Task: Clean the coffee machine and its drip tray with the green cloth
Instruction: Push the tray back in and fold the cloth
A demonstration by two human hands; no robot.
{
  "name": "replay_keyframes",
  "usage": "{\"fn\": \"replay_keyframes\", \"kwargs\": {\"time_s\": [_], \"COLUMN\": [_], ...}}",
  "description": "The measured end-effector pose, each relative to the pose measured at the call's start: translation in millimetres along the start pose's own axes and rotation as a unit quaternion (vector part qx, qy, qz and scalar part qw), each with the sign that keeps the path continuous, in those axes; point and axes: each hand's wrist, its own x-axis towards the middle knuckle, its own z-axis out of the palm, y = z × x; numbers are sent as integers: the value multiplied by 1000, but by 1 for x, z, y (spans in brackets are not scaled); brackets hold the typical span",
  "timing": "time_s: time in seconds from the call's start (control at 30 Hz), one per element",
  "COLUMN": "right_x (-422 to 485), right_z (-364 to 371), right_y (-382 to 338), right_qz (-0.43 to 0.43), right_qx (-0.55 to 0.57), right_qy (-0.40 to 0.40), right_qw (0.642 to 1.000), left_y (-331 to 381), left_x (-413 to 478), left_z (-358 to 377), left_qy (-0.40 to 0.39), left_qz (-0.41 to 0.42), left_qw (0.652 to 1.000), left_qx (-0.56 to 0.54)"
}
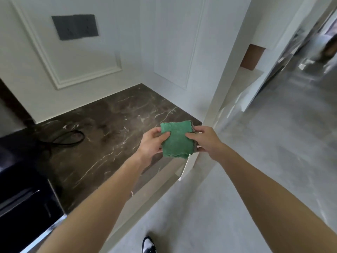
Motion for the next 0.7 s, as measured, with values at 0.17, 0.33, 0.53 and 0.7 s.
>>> {"fn": "replay_keyframes", "kwargs": {"time_s": [0.17,0.33,0.53,0.7], "right_x": [92,197,317,396], "right_z": [-22,-19,-2,10], "right_y": [-13,-17,-16,-21], "right_qz": [35,34,-18,-60], "right_qx": [-30,-91,-258,-426], "right_qy": [9,-11,-58,-95], "right_qw": [999,995,964,898], "left_y": [14,8,-2,-9], "left_x": [93,180,269,325], "left_z": [8,10,10,13], "left_qy": [18,48,114,137], "left_qz": [-34,-84,-163,-196], "left_qw": [999,995,980,971], "left_qx": [15,2,5,-21]}}
